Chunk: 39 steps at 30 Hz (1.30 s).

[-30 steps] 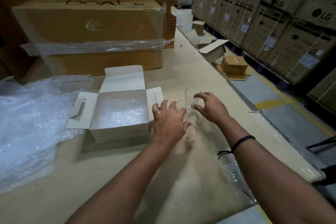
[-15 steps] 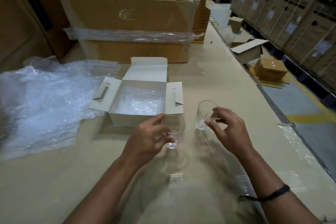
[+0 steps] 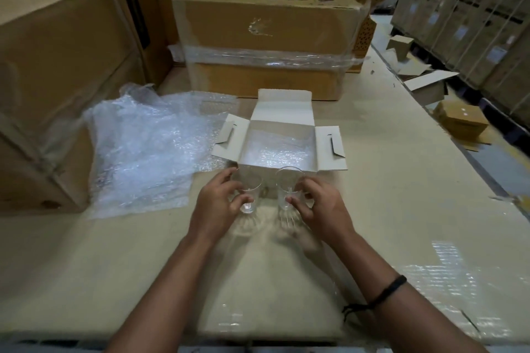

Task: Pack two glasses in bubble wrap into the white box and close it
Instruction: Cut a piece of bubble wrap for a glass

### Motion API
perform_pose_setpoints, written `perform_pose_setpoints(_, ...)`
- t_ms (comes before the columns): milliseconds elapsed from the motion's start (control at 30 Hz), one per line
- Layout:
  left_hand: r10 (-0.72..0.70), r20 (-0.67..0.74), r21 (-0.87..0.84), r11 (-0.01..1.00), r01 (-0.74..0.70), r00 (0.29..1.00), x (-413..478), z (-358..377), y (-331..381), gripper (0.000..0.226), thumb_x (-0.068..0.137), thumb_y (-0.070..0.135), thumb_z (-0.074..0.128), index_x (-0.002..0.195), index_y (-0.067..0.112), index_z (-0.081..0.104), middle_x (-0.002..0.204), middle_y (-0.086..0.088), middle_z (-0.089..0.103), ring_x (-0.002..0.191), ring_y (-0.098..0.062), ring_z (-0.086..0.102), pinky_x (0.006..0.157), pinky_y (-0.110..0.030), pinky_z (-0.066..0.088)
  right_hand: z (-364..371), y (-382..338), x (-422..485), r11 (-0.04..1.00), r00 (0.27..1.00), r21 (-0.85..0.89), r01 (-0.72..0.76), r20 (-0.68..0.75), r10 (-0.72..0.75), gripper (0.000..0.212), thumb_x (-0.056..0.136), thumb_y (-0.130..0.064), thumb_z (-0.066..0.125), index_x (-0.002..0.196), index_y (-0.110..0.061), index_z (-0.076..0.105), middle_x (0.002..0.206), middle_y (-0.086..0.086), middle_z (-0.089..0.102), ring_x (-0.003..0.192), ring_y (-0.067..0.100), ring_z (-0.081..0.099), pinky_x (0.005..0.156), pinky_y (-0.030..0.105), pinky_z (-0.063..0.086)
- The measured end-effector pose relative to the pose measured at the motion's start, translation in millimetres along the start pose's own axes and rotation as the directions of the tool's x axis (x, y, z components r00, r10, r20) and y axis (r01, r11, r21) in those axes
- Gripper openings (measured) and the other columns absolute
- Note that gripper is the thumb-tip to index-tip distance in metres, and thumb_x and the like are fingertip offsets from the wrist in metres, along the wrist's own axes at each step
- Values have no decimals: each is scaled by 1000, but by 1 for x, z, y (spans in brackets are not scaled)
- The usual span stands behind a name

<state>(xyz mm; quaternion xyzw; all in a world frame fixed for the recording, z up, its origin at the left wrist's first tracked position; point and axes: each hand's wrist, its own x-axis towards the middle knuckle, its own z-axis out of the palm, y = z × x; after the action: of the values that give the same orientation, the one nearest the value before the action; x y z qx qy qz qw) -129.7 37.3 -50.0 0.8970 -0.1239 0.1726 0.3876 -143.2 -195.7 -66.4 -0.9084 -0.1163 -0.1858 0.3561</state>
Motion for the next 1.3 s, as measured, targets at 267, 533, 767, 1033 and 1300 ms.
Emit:
perform_pose_setpoints(267, 25, 4, -54, 998, -25, 1000, 6, 10, -5, 23, 74, 17, 82, 94, 9, 73, 134, -13, 57, 122, -22, 55, 99, -23, 40, 9, -12, 4, 996, 996, -10, -87, -9, 87, 28, 86, -39, 66, 102, -17, 64, 101, -1, 62, 83, 22, 63, 74, 42, 54)
perform_pose_setpoints(533, 46, -205, 67, 997, -33, 978, 3, -29, -50, 43, 86, 40, 63, 119, 13, 67, 131, -8, 57, 121, -22, 51, 104, -32, 38, 25, -22, -42, 882, 876, -55, -467, -165, 453, 67, 83, -39, 72, 137, -11, 43, 132, 8, 54, 116, 26, 55, 97, 39, 46)
perform_pose_setpoints(767, -277, -172, 470, 820, 326, 945, 55, -69, -119, 43, 92, 31, 60, 131, 14, 57, 141, -9, 50, 129, -32, 39, 102, -45, 26, 56, -35, -50, 693, 890, -596, -406, -88, 447, 89, 78, -76, 26, 128, -8, 52, 134, 14, 52, 127, 31, 43, 104, 45, 34)
perform_pose_setpoints(1033, -237, -340, 296, 892, 343, 910, 65, -86, -110, 20, 95, 24, 55, 99, 16, 73, 83, -9, 72, 86, -32, 60, 88, -39, 34, 57, -39, -49, 649, 889, -644, -405, -111, 445, 84, 80, -74, 26, 128, -10, 51, 133, 13, 52, 126, 29, 43, 104, 45, 35)
perform_pose_setpoints(1300, -24, -193, 179, 982, 60, 981, -13, -71, -53, 6, 80, 27, 74, 82, 21, 71, 82, 2, 71, 72, -26, 62, 69, -36, 48, 57, -36, -49, 648, 883, -635, -421, -123, 453, 82, 79, -75, 31, 127, -12, 53, 132, 10, 53, 127, 27, 43, 104, 43, 35)
